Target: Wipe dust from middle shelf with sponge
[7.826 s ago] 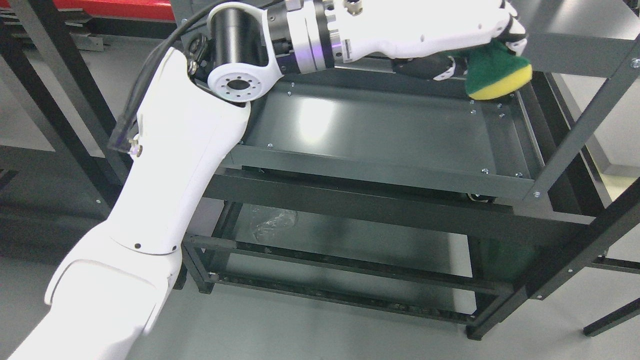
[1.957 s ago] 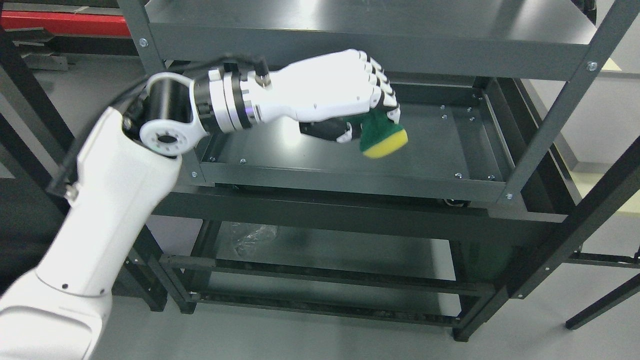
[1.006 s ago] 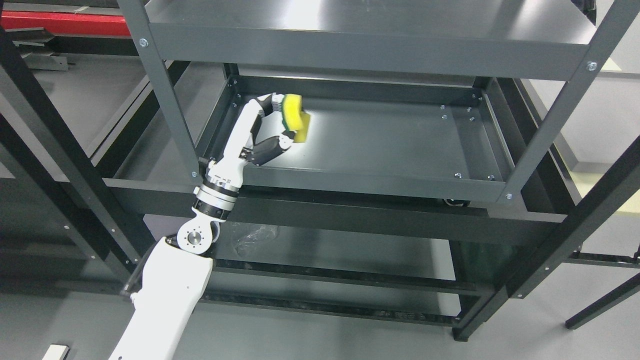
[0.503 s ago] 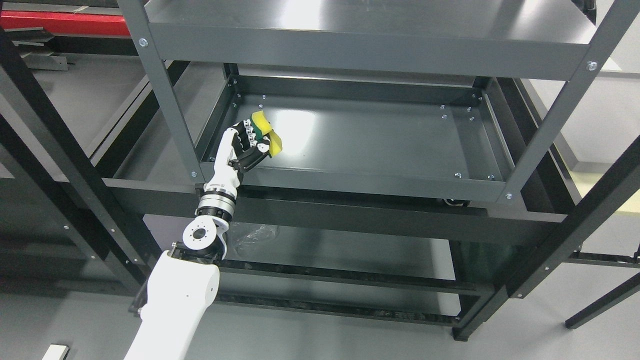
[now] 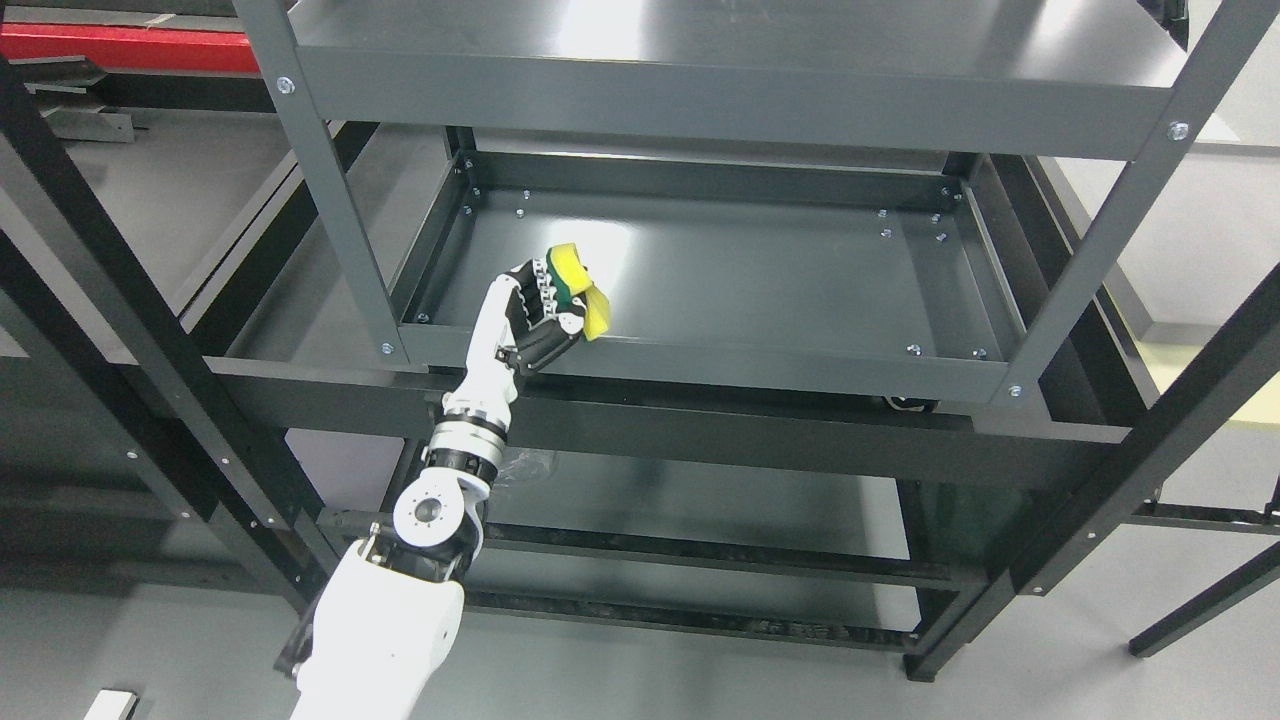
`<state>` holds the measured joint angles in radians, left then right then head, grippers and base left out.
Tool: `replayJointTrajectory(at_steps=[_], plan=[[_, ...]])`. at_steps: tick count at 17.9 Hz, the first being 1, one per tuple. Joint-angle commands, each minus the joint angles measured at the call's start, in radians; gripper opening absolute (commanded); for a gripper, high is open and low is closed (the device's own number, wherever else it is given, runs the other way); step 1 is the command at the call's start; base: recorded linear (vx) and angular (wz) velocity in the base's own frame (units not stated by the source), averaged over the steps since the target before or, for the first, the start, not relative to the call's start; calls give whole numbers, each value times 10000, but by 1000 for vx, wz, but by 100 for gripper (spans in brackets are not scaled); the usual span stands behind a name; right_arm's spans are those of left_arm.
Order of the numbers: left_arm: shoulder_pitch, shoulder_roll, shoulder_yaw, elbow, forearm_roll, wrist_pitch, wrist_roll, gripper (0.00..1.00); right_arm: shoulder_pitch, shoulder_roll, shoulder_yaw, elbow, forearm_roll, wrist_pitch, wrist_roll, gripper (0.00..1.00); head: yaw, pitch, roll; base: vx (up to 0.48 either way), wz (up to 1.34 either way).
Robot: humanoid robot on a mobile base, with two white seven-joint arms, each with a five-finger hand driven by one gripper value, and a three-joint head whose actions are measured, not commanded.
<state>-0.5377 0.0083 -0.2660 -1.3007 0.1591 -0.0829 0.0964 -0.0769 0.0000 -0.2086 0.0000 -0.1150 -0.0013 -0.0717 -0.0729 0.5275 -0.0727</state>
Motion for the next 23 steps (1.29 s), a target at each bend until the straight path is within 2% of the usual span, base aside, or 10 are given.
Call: replayJointTrajectory(at_steps=[1, 8, 15, 23], plan=[[1387, 92, 696, -3603, -868, 32, -213, 0, 2, -175, 0, -174, 0, 718, -4, 100, 0, 0, 0, 0, 0], [1772, 92, 2214, -3882, -1054, 383, -213, 0, 2, -175, 0, -174, 0, 718, -4, 100, 0, 0, 0, 0, 0], [2752, 92, 2445, -3913, -1023, 308, -228, 0, 2, -175, 0, -174, 0, 718, -4, 100, 0, 0, 0, 0, 0], [2830, 92, 1802, -3882, -824, 277, -228, 0, 2, -175, 0, -174, 0, 719, -4, 100, 0, 0, 0, 0, 0]])
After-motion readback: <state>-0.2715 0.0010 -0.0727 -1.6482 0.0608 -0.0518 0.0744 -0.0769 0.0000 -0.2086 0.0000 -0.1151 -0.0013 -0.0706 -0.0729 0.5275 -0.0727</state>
